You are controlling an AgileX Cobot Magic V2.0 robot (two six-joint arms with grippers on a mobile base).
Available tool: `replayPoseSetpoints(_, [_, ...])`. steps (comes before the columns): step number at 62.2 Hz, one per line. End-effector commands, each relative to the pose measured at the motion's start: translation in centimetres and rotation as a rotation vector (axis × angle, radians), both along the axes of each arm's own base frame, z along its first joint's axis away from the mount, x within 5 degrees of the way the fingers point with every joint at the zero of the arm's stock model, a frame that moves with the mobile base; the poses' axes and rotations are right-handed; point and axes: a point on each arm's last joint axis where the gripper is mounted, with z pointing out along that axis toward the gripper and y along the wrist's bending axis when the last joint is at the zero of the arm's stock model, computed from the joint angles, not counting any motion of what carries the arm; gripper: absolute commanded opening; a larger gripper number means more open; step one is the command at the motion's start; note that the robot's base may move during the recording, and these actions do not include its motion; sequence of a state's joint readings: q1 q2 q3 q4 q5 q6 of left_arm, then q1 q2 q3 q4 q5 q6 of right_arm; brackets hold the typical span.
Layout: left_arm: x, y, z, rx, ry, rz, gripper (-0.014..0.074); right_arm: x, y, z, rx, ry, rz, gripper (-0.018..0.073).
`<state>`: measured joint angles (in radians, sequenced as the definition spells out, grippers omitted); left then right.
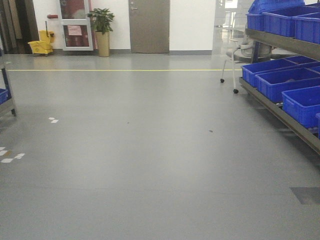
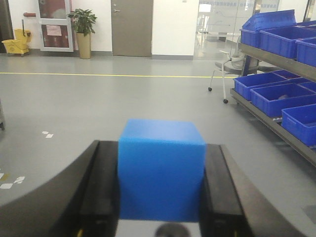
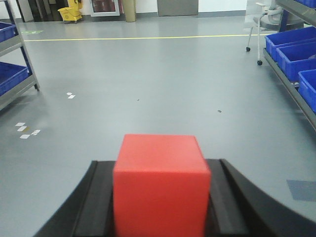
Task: Sort and place red and blue blocks on shelf
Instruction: 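Drive the base across the room toward the bin shelf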
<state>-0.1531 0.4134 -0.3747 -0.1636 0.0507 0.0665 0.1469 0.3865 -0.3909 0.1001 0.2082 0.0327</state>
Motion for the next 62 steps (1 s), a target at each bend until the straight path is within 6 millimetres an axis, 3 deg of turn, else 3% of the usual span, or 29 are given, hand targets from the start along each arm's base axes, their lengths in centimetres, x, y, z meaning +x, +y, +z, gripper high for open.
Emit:
replayPoseSetpoints(1, [-0.04, 0.15, 1.71, -0.022, -0.109, 0.015, 0.0124, 0.04, -0.15, 1.86, 0.009, -0.120, -0.016, 0.0068])
replayPoseSetpoints(62, [-0.04, 0.15, 1.71, -0.022, -0.109, 0.015, 0.0124, 0.04, -0.15, 1.86, 0.009, -0.120, -0.016, 0.0068])
